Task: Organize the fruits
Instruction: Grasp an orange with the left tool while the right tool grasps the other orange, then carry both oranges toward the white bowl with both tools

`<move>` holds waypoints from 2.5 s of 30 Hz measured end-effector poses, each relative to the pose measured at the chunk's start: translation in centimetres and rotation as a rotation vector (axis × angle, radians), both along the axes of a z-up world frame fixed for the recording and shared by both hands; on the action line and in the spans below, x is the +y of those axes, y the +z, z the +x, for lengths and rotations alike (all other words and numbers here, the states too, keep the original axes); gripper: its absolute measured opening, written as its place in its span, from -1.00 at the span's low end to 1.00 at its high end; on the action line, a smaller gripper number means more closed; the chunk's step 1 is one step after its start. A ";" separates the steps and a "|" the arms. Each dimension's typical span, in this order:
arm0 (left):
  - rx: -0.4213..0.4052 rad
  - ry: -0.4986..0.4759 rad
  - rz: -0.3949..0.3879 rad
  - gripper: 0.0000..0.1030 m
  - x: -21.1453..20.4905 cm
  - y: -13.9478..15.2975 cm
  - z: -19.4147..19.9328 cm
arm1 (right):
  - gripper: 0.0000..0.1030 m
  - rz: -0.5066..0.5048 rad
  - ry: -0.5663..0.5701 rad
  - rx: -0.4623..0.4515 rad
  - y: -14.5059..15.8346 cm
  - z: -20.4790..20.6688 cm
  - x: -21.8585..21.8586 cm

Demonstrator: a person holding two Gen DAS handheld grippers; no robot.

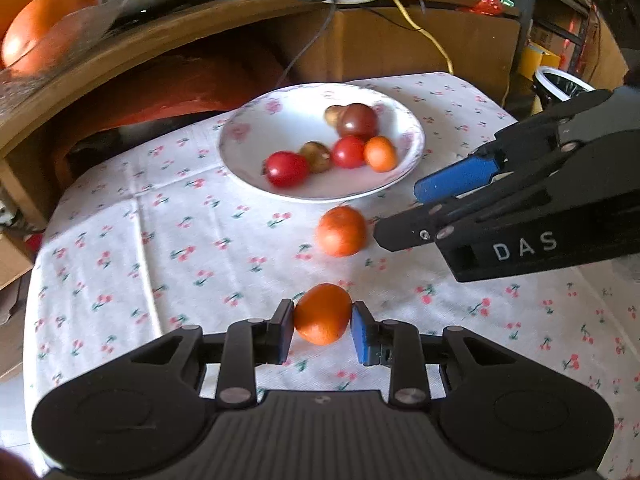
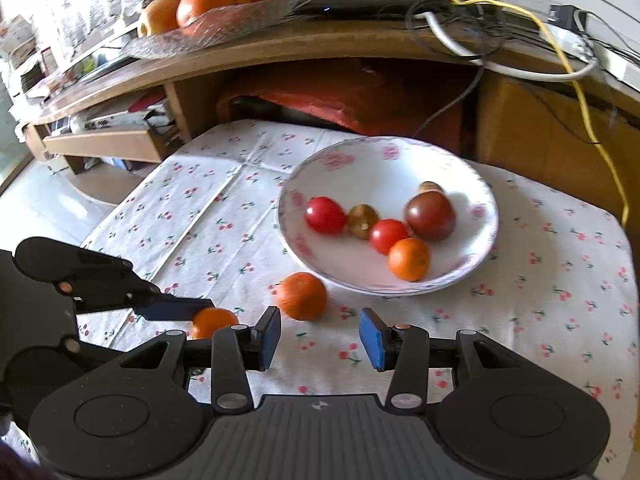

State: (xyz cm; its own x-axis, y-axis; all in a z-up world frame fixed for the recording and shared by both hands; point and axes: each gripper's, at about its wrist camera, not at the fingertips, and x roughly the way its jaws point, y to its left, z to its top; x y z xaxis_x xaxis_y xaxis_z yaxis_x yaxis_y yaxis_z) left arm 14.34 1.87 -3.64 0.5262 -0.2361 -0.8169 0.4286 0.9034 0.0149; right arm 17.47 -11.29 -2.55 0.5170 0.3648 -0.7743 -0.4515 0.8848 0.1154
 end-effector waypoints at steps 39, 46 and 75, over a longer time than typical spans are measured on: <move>0.005 -0.102 0.027 -0.25 -1.6 -0.4 -2.3 | -0.45 -0.154 0.003 0.073 -1.2 -4.0 -1.8; 0.000 -0.115 0.060 -0.23 -2.1 -0.7 -2.1 | -0.41 -0.115 0.024 0.075 -1.2 -3.4 -2.3; 0.012 -0.111 0.065 -0.15 -1.9 -0.7 -2.1 | -0.39 -0.090 0.072 0.105 -1.7 -2.5 -2.6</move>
State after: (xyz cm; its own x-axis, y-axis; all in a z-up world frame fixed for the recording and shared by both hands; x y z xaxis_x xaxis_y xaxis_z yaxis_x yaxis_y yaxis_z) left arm 12.21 -0.06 -4.32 0.4895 -0.2386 -0.8387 0.5264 0.8477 0.0660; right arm 14.96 -13.94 -4.22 0.4067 0.3252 -0.8537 -0.5041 0.8593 0.0871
